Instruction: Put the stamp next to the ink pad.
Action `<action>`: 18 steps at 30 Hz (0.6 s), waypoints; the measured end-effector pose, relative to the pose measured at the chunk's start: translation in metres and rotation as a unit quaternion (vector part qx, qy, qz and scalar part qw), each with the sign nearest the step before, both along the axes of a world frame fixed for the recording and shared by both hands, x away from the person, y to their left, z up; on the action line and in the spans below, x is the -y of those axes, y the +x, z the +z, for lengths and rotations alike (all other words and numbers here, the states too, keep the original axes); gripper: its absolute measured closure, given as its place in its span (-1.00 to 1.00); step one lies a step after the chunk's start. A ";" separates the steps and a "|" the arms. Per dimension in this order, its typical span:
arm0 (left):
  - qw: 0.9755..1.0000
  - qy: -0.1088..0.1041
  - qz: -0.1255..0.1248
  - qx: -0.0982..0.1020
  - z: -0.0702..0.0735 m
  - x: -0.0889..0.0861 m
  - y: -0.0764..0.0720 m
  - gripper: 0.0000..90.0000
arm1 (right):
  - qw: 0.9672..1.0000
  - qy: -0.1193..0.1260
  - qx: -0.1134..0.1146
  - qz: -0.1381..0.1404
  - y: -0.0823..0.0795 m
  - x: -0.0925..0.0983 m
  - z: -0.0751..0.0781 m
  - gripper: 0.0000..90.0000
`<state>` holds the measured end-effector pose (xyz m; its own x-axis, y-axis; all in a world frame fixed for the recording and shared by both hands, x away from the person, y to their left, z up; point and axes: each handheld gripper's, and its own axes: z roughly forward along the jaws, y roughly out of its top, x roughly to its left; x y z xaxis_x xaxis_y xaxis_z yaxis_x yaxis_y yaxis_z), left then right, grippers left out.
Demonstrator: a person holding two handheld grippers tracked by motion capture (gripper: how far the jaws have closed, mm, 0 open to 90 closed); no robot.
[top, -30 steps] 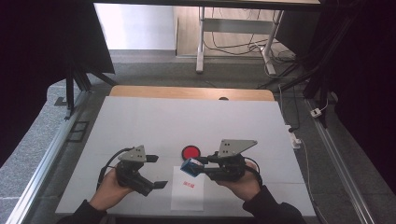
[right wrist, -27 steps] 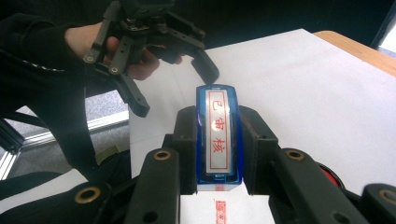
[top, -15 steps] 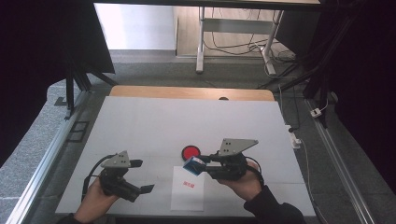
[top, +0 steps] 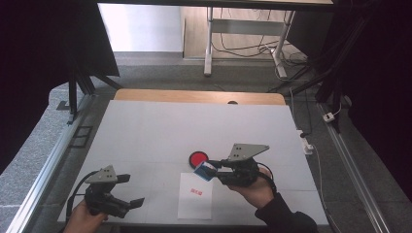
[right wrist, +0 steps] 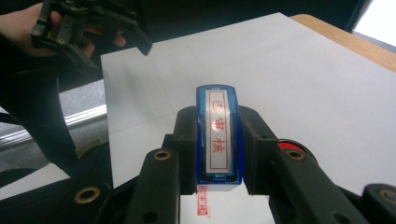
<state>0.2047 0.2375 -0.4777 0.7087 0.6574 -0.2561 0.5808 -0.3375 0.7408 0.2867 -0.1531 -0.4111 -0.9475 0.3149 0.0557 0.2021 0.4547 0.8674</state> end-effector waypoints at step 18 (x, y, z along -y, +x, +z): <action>0.997 0.036 0.062 0.013 0.000 -0.020 -0.016 -1.00 | 0.999 -0.020 0.000 -0.042 0.007 0.013 -0.003 0.57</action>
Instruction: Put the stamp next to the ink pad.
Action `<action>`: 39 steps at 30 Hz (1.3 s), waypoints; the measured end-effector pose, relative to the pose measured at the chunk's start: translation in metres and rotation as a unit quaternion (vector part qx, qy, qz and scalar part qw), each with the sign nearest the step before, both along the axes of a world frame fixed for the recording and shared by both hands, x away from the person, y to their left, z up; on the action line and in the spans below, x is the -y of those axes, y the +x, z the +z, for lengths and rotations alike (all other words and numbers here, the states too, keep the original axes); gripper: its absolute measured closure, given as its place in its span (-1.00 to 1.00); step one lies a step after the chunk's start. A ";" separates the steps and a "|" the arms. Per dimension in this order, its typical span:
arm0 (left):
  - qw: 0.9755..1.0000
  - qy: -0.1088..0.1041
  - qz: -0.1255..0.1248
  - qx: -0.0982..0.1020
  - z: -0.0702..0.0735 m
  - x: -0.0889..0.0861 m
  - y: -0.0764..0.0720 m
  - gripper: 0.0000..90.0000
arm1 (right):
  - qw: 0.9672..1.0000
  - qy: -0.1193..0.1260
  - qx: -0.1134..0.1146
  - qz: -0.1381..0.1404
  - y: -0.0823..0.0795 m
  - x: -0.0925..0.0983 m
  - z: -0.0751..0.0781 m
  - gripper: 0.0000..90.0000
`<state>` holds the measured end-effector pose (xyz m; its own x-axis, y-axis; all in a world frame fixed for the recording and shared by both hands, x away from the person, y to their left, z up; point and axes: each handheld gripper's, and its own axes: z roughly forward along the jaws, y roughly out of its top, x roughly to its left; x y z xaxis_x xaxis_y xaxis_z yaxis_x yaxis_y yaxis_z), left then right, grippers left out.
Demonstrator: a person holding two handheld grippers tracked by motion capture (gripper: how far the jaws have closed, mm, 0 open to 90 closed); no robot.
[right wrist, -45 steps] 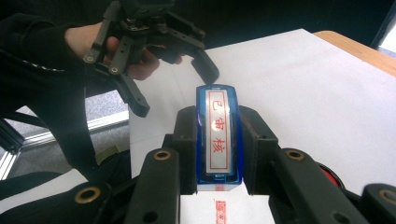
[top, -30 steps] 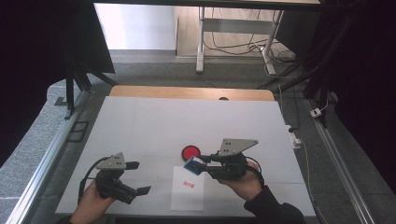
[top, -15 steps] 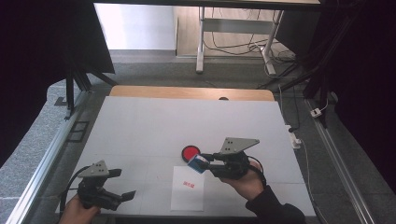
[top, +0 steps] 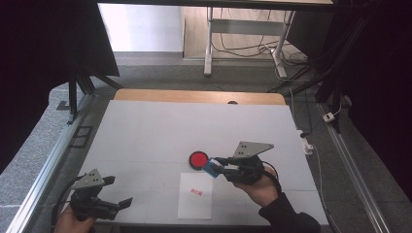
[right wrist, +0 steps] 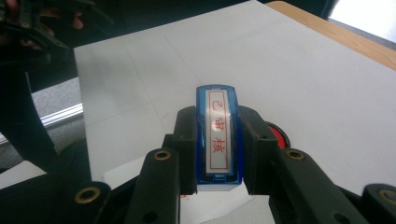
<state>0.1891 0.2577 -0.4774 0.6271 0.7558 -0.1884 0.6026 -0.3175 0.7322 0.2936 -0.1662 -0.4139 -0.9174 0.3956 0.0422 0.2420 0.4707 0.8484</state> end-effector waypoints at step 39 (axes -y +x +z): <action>0.999 0.018 0.029 -0.012 0.000 -0.003 -0.001 -1.00 | 0.984 -0.099 -0.008 -0.148 0.049 0.048 -0.030 0.57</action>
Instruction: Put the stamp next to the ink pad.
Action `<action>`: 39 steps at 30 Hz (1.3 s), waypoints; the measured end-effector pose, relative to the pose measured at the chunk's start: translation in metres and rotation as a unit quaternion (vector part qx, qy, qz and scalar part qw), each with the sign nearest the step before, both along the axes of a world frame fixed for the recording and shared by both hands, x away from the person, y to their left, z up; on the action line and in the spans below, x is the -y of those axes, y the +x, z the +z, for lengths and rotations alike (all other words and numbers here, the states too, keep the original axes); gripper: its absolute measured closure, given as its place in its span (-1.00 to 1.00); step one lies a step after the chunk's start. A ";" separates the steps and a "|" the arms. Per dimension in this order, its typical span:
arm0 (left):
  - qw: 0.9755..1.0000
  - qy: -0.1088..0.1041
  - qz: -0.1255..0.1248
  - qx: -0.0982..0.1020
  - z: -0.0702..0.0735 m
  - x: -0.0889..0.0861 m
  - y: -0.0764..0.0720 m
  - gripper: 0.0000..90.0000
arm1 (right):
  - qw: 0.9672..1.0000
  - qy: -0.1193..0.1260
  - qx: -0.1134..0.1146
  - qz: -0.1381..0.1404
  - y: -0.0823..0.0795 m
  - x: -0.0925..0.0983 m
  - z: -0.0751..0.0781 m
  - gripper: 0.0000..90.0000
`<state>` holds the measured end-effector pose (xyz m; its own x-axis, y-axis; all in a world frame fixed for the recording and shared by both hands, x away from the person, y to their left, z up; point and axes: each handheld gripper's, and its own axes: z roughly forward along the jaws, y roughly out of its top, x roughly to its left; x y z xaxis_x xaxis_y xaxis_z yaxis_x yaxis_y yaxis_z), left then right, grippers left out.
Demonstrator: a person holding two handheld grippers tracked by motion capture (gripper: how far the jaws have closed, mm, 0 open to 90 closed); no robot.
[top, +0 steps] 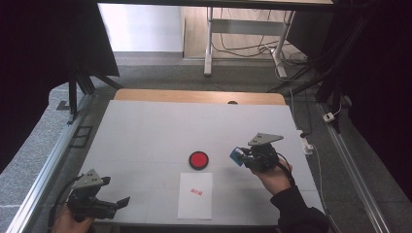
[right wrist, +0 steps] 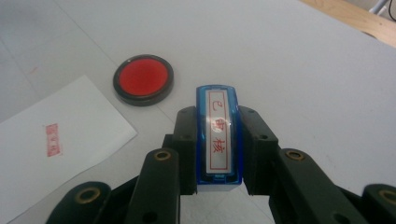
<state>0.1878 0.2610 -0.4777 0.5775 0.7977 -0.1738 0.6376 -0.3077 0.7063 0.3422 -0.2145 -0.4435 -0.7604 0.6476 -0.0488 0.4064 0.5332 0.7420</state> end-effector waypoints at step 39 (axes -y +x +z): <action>1.000 0.009 -0.003 -0.006 -0.001 0.002 0.001 -0.97 | 0.997 -0.056 -0.045 -0.022 0.026 0.007 -0.042 0.57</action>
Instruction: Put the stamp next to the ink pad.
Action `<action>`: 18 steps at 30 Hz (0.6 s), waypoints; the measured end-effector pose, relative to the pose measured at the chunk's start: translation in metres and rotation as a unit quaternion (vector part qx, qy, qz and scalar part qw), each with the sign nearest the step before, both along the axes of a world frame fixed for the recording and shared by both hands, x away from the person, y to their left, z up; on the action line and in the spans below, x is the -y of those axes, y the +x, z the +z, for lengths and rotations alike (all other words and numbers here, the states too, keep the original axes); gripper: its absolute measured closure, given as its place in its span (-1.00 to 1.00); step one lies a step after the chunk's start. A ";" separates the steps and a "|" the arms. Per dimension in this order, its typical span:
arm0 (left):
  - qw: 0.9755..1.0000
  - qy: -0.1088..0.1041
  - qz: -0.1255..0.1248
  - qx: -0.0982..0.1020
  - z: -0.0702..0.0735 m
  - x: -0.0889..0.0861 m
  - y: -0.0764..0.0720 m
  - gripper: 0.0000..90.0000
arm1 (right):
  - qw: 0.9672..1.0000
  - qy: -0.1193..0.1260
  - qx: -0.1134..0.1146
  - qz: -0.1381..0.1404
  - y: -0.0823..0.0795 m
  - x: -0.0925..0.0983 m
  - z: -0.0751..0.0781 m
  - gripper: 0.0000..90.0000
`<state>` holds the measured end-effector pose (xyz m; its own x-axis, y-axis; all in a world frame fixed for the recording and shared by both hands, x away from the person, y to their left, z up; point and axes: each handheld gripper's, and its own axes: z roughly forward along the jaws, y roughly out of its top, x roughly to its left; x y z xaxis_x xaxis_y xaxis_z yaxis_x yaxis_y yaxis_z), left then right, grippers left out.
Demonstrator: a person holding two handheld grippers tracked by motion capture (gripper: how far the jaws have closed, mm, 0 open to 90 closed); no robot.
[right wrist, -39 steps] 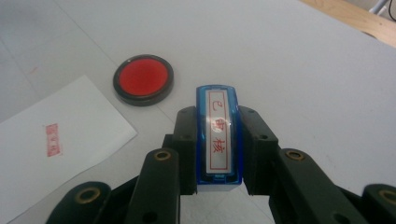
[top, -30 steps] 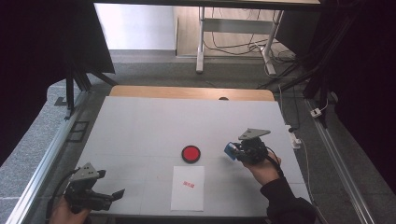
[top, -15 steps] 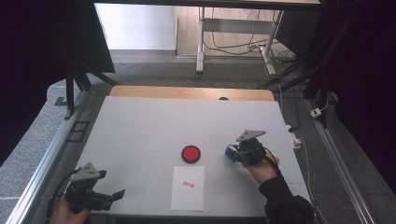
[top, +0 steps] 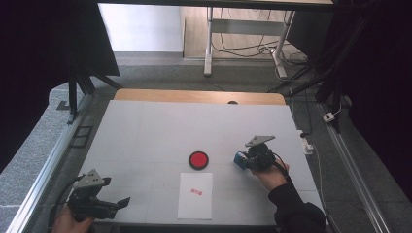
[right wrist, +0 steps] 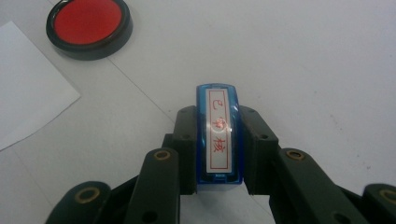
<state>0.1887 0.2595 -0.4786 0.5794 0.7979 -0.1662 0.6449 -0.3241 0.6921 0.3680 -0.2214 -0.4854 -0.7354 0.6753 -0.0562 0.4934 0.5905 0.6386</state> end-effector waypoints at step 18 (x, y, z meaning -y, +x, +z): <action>1.000 -0.001 -0.001 -0.003 0.000 0.000 0.000 -0.97 | 1.000 -0.005 -0.005 0.003 -0.001 -0.001 -0.002 0.47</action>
